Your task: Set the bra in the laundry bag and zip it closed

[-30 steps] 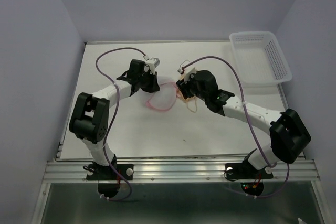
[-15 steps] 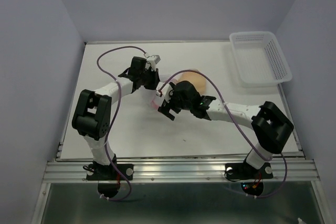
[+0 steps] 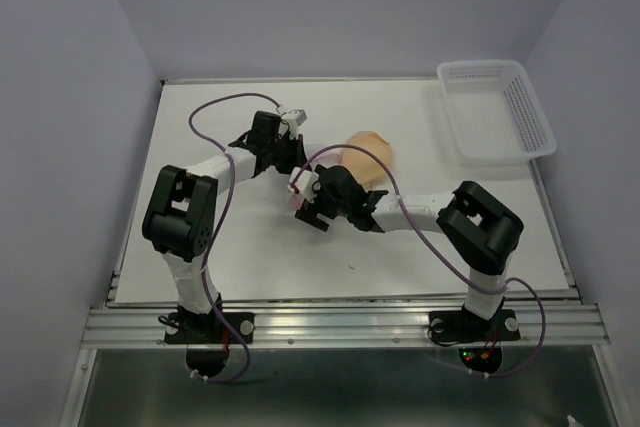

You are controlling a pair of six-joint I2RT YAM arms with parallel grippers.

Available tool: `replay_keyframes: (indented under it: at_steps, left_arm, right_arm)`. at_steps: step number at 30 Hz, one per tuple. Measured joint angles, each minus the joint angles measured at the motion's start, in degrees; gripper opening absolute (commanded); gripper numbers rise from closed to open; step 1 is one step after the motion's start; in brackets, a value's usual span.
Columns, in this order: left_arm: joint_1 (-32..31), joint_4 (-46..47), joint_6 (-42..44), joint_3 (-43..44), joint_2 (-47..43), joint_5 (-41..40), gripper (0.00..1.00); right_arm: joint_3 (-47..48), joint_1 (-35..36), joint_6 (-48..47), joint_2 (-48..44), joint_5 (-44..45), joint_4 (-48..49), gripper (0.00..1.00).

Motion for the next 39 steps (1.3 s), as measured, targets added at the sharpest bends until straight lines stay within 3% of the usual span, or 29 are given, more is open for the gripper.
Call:
replay_keyframes:
  at_steps: [3, 9, 12, 13, 16, 20, 32, 39]
  left_arm:
    - [0.0, 0.0, -0.1, 0.0, 0.6, 0.5, 0.00]
    - [0.0, 0.4, -0.1, 0.0, 0.6, 1.8, 0.00]
    - [0.0, 0.5, -0.1, 0.0, 0.6, 2.0, 0.00]
    - [0.0, 0.5, -0.1, 0.0, 0.6, 2.0, 0.00]
    - [0.0, 0.5, -0.1, 0.0, 0.6, 2.0, 0.00]
    - [0.1, 0.5, -0.1, 0.0, 0.6, 2.1, 0.00]
    - [3.2, 0.8, -0.1, 0.0, 0.5, 2.7, 0.00]
    - [6.6, 1.8, -0.3, -1.3, -3.8, 4.4, 0.00]
  right_arm:
    - [0.0, 0.0, -0.5, 0.9, 1.2, 2.3, 0.98]
    - [0.0, 0.3, -1.7, 3.0, 4.3, 6.8, 0.76]
    - [0.0, 0.4, -2.4, 4.4, 5.3, 8.6, 0.53]
    - [0.0, 0.4, -2.5, 4.7, 5.5, 8.9, 0.40]
    - [-0.2, 0.4, -2.6, 4.8, 5.7, 9.2, 0.19]
    - [-1.3, 0.4, -2.4, 4.1, 5.7, 9.2, 0.01]
    - [-6.7, 0.4, 3.0, -6.8, 10.4, 11.4, 0.01]
    - [-7.1, -1.1, 9.6, -11.0, 18.7, 14.6, 0.01]
